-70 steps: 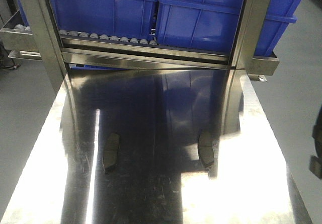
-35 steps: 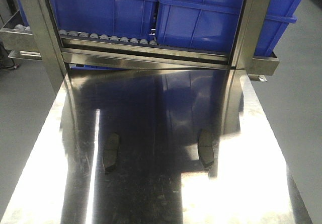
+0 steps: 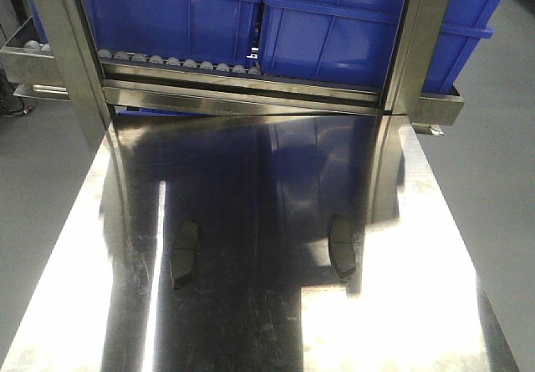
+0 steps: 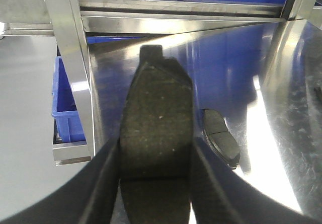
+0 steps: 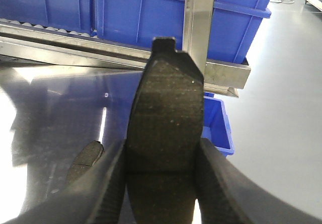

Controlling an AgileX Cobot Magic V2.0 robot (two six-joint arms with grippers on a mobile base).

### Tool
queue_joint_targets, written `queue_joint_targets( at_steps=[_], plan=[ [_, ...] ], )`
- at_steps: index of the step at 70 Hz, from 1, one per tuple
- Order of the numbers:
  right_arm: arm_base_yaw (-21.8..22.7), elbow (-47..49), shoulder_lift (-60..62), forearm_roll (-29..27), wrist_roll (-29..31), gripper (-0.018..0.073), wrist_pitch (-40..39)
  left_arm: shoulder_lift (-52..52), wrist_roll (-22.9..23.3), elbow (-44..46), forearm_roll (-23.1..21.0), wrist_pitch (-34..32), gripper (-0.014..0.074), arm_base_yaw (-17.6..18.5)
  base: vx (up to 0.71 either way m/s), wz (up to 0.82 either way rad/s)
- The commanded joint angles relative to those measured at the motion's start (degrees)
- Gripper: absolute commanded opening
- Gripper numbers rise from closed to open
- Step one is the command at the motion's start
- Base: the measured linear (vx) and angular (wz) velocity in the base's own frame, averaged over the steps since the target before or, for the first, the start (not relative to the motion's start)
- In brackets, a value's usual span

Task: Move and align brake pads A on conveyor
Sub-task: 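Lift the brake pad off the table with the right gripper, then drive away from the table holding a brake pad in each gripper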

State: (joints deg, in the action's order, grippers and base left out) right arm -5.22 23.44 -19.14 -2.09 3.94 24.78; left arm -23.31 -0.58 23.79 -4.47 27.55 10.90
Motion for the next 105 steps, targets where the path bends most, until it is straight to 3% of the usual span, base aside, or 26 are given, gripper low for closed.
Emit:
queue_joint_targets(
  at_steps=[1,34,105],
  plan=[
    [0.38,1.91,-0.41,-0.05,0.37,-0.001,-5.5,-0.26,0.23,1.75,-0.64,-5.55,-0.0006,0.23,0.0,0.0],
    [0.38,1.91,-0.41,-0.05,0.37,-0.001,-5.5,-0.27,0.23,1.75,-0.58,-5.55,-0.0006,0.23,-0.04,0.16],
    [0.38,1.91,-0.41,-0.06,0.37,-0.001,-5.49,-0.27,0.23,1.75,-0.58,-5.55,-0.0006,0.23,-0.2,0.79]
  ],
)
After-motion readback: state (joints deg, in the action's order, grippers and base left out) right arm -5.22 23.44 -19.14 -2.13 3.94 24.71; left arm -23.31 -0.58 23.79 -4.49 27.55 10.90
